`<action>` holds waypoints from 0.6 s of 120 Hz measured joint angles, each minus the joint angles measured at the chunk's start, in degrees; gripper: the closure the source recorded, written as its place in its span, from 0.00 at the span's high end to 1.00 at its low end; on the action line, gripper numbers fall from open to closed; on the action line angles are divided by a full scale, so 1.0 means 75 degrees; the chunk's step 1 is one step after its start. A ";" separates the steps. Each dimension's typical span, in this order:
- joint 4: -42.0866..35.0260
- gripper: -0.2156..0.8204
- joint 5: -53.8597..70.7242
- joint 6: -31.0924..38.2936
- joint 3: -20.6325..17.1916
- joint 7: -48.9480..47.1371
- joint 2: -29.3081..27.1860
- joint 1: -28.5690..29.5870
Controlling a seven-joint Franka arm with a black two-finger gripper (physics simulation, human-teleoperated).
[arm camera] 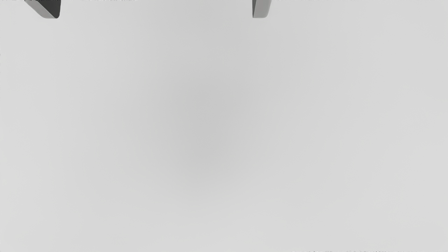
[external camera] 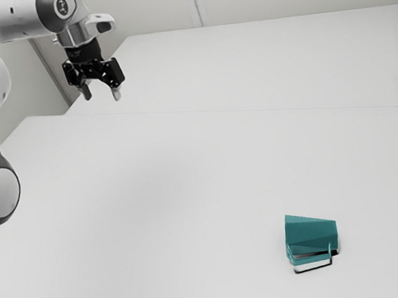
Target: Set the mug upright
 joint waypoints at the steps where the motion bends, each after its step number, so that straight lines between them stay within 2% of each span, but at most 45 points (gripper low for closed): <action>1: 0.0000 0.79 0.0000 -0.0002 0.0001 0.0001 -0.0002 -0.0005; 16: -0.0029 0.79 0.0002 -0.0016 0.0009 0.0020 -0.0073 -0.0035; 27: -0.0478 0.79 0.0003 0.0002 -0.0031 0.0029 -0.0494 -0.0153; 48: -0.3107 0.79 -0.0783 0.0471 -0.0248 0.0035 -0.2029 -0.0248; 63: -0.4875 0.79 -0.1529 0.1354 -0.0571 0.0042 -0.2896 -0.0168; 72: -0.5945 0.79 -0.2111 0.2024 -0.0796 0.0049 -0.3460 -0.0399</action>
